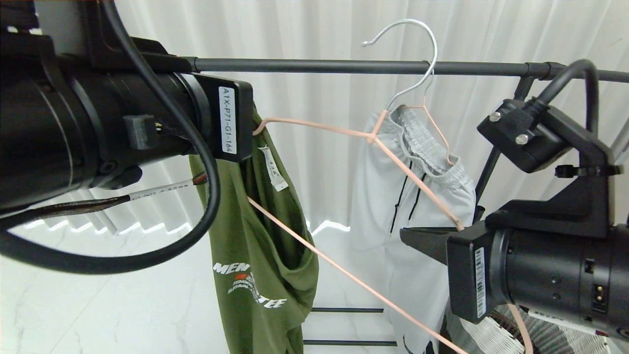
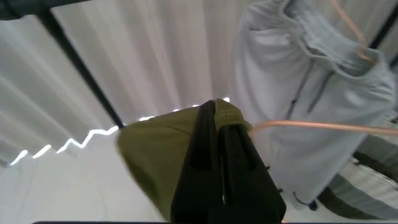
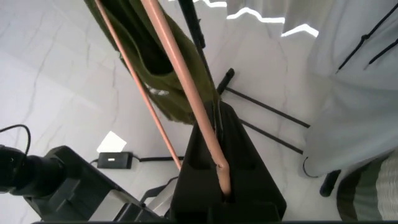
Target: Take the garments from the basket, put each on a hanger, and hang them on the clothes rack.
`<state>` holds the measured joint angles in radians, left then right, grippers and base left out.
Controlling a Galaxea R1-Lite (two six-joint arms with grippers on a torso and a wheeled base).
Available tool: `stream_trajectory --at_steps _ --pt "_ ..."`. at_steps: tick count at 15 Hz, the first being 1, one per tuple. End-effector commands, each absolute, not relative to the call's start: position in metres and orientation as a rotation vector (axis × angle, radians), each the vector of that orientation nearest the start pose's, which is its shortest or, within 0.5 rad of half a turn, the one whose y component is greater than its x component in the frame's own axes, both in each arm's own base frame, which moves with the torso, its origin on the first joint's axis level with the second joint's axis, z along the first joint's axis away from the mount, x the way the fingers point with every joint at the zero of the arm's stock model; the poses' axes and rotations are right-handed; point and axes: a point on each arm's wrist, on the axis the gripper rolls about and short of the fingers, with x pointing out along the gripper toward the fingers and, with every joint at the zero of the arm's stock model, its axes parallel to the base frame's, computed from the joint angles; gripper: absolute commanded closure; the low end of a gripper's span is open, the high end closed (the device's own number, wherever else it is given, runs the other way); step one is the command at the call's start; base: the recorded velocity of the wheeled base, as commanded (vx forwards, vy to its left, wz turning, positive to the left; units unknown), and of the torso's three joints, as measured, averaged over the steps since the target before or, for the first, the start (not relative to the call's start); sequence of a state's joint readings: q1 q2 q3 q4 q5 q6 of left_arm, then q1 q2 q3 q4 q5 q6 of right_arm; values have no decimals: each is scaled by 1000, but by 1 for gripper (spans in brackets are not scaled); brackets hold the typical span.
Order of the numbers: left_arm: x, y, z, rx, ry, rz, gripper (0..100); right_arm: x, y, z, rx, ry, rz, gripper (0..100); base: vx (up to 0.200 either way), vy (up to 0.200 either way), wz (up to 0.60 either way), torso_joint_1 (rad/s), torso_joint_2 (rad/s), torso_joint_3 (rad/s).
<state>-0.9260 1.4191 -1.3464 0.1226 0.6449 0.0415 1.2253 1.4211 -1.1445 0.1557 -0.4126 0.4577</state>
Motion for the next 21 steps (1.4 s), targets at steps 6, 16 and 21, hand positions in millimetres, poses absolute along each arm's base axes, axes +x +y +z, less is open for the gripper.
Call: stream_trajectory --at_steps 6,16,21 --pt "123 -201 339 171 128 -435 100 84 244 262 57 504 748 100 0 0 0 0 0 0" --pt "107 -211 327 188 152 -460 100 107 245 262 -66 409 714 100 0 0 0 0 0 0" --pt "106 -205 327 198 144 -434 100 116 242 278 -23 273 713 100 0 0 0 0 0 0"
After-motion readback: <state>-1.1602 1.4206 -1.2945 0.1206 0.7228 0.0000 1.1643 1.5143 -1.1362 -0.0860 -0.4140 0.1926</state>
